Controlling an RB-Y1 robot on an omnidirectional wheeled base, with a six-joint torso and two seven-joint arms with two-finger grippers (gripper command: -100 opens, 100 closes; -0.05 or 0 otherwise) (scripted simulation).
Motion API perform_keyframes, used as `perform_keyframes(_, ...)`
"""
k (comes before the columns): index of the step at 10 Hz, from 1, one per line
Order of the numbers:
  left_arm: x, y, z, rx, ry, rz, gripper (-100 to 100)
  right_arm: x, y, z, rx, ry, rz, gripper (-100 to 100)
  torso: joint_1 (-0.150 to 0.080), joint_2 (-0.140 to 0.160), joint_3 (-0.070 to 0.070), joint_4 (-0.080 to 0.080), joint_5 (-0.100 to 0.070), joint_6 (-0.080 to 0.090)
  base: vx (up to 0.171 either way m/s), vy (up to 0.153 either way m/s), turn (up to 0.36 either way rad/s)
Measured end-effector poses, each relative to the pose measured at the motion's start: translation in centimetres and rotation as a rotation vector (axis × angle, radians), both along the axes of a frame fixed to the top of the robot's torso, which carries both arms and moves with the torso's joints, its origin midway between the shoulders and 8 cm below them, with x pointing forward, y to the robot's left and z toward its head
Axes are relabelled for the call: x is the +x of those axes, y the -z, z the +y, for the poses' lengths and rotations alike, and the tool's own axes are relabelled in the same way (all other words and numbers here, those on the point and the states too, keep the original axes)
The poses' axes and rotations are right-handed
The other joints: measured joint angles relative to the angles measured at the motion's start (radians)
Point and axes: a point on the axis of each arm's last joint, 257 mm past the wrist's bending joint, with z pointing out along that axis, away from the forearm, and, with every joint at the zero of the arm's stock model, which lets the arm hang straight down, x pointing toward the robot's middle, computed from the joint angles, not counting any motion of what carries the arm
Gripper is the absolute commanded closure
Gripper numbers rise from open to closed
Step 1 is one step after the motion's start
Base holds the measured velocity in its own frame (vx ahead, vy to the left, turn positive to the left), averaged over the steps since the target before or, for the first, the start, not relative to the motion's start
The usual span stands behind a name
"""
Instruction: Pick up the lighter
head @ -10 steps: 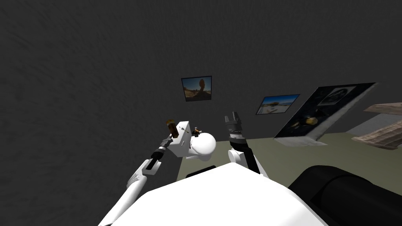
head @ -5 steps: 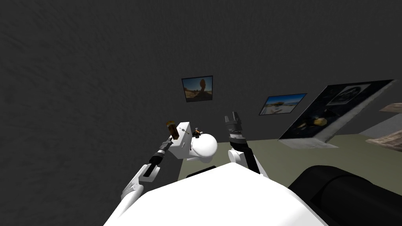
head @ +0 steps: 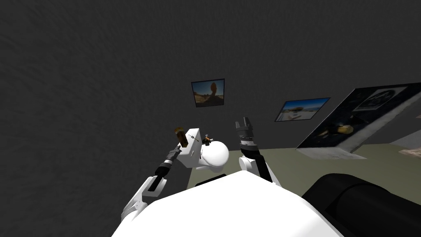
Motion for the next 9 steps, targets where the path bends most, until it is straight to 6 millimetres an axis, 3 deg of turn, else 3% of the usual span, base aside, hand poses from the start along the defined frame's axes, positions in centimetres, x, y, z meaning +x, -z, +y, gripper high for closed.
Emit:
perform_keyframes(8,-4.3,-1.9,-1.3,0.013,0.002,-0.018,100,0.0,0.0,0.0,0.000,0.000,0.000,0,0.000,0.001,0.001,0.001,0.000,0.001,0.049,0.007,0.028)
perform_keyframes(9,-4.2,-2.0,-1.3,0.013,0.002,-0.020,0,0.0,0.0,0.0,0.000,0.000,0.000,0,0.000,0.002,0.001,0.001,0.000,0.001,0.000,0.000,0.000)
